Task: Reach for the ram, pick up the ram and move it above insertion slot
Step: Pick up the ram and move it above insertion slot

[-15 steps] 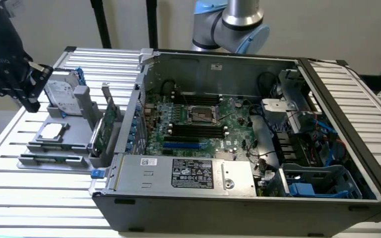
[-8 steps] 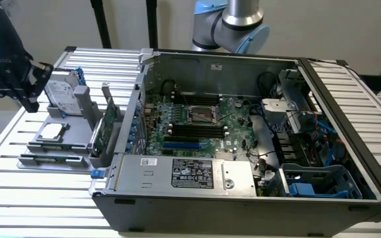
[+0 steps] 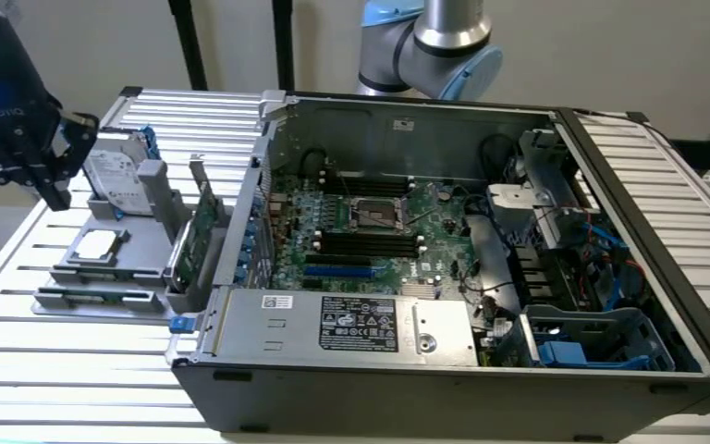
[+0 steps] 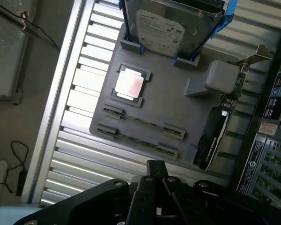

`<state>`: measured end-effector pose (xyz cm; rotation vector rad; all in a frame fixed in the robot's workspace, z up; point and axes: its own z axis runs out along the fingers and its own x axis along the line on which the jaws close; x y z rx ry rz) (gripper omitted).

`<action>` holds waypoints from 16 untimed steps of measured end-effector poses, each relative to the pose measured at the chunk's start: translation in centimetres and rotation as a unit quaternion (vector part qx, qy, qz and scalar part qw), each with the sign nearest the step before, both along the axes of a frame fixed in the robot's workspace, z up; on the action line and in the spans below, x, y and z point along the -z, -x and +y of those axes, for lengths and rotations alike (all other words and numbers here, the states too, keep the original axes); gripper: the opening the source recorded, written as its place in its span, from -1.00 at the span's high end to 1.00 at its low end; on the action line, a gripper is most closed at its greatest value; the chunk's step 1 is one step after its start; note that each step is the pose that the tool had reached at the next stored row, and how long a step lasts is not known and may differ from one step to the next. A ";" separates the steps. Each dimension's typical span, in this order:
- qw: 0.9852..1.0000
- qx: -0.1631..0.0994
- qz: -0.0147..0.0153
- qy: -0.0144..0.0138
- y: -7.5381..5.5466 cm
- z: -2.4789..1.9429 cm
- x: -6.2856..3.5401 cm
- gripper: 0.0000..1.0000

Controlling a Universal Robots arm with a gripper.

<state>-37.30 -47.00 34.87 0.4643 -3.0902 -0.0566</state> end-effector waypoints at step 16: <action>0.990 -0.144 0.000 0.000 0.0 0.00 0.12 0.79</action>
